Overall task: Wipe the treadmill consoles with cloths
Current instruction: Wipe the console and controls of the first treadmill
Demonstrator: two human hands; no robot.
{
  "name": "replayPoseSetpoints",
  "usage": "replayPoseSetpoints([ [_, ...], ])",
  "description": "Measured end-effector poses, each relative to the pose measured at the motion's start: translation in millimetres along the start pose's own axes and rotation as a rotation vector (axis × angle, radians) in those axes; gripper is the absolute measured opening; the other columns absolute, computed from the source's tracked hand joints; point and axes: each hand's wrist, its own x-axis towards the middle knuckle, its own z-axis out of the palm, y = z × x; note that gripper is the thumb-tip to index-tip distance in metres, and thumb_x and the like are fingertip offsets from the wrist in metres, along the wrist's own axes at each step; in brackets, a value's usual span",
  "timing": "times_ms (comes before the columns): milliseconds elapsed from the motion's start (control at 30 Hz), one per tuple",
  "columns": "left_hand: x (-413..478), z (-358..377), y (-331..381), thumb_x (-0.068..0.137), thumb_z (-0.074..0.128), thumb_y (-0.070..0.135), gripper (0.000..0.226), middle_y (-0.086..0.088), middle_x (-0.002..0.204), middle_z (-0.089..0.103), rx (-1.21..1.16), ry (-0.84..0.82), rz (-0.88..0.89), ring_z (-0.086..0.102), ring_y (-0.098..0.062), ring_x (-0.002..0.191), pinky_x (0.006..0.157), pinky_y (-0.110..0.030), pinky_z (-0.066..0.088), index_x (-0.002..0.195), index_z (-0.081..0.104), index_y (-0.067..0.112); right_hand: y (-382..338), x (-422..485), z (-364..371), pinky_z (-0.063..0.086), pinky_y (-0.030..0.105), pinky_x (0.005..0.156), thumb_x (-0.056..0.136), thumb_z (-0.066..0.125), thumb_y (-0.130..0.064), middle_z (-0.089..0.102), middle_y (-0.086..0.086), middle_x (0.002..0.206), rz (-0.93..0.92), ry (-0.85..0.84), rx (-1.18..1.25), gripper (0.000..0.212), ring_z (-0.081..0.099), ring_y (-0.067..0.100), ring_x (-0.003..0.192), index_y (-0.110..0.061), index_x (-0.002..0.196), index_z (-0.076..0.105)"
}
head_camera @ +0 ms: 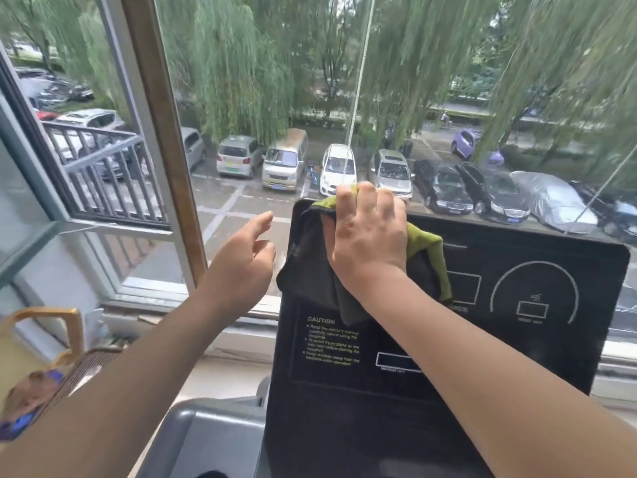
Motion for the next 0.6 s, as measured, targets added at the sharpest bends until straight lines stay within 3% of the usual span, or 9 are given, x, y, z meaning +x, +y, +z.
replayPoseSetpoints([
  [167, -23.7, -7.5, -20.0, 0.102, 0.044, 0.025, 0.055, 0.006, 0.154, 0.049, -0.024, 0.078, -0.048, 0.055, -0.017, 0.133, 0.112, -0.052, 0.046, 0.156, 0.037, 0.032, -26.9, -14.7, 8.6, 0.016, 0.066, 0.124, 0.100, 0.048, -0.050, 0.038, 0.023, 0.160, -0.115, 0.070, 0.019, 0.069, 0.036, 0.045, 0.146, -0.009, 0.155, 0.040],
  [267, -43.4, -11.5, -34.6, 0.102, 0.044, 0.022, 0.054, 0.003, 0.155, 0.048, -0.031, 0.115, -0.098, 0.053, -0.017, 0.135, 0.117, -0.051, 0.042, 0.155, 0.039, 0.028, -34.2, -37.2, 14.2, 0.005, 0.067, 0.126, 0.098, 0.045, -0.064, 0.021, 0.024, 0.170, -0.198, 0.018, -0.031, 0.086, 0.022, 0.045, 0.155, -0.008, 0.162, 0.028],
  [333, -57.4, -11.6, -44.5, 0.105, 0.045, 0.017, 0.051, 0.001, 0.153, 0.051, -0.019, 0.123, -0.127, 0.054, -0.018, 0.133, 0.117, -0.048, 0.042, 0.155, 0.041, 0.025, -38.0, -55.3, 20.6, 0.006, 0.066, 0.126, 0.097, 0.046, -0.067, 0.017, 0.022, 0.172, -0.239, -0.007, -0.054, 0.091, 0.021, 0.044, 0.156, -0.009, 0.163, 0.024],
  [500, -92.0, -0.9, -53.6, 0.105, 0.047, 0.010, 0.049, 0.001, 0.150, 0.054, 0.023, 0.106, -0.176, 0.055, -0.017, 0.131, 0.112, -0.040, 0.046, 0.153, 0.045, 0.021, -45.2, -86.8, 37.2, 0.007, 0.059, 0.129, 0.100, 0.053, -0.050, 0.030, 0.017, 0.168, -0.278, 0.047, -0.008, 0.072, 0.031, 0.038, 0.152, -0.013, 0.158, 0.035],
  [600, -110.4, 10.0, -59.9, 0.102, 0.052, 0.007, 0.045, 0.002, 0.136, 0.064, 0.010, 0.121, -0.194, 0.062, -0.015, 0.120, 0.105, -0.041, 0.053, 0.145, 0.055, 0.020, -45.3, -112.0, 47.2, 0.015, 0.054, 0.128, 0.093, 0.062, -0.036, 0.043, 0.013, 0.162, -0.364, 0.093, 0.030, 0.067, 0.041, 0.036, 0.147, -0.017, 0.154, 0.042],
])
